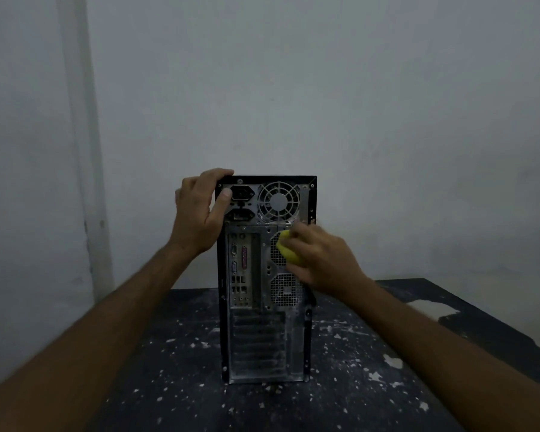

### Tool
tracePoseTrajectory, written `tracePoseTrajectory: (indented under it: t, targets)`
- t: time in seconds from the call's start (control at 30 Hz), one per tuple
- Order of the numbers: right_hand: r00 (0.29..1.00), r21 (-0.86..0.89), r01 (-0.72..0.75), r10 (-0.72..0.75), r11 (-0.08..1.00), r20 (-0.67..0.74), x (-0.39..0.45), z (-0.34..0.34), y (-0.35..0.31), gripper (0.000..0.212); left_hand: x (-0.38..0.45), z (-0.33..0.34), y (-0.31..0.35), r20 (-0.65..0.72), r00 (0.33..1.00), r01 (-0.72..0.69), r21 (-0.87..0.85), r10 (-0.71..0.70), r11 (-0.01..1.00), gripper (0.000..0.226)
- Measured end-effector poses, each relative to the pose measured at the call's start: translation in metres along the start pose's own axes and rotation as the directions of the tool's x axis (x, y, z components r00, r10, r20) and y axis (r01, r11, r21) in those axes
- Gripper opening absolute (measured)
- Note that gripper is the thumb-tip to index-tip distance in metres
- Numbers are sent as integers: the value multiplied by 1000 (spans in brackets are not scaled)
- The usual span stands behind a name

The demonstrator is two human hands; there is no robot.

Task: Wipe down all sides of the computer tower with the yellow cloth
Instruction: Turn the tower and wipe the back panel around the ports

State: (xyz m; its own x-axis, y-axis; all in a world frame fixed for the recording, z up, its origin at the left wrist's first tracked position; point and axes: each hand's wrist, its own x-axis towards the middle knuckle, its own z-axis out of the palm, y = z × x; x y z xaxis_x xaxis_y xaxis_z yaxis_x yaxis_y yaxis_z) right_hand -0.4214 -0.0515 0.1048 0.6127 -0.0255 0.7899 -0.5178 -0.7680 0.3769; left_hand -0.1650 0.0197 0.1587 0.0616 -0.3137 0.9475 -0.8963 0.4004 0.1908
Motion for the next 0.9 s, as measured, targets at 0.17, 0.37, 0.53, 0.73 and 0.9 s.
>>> tracePoseTrajectory:
  t: [0.17,0.37,0.53,0.73,0.9]
  targets:
    - [974,9,-174,173,985,-147,2,-7,9,35,-2,7,3,-32,999,6,12,-5,1000,36]
    - [987,-20,-122,119,992,-105,-16,-6,21,33,-2,9,4,-50,999,-7,17,8,1000,36]
    - [997,-9,-42,41,999,-63,-40,6,10,36,-5,16,6,-81,997,-6,30,9,1000,34]
    - [978,24,-157,159,987,-135,-30,3,16,36,-5,20,6,-91,996,-18,48,22,999,35]
    - [997,-19,-51,50,999,-64,-34,2,15,35,-5,24,0,-76,995,-54,96,62,994,40]
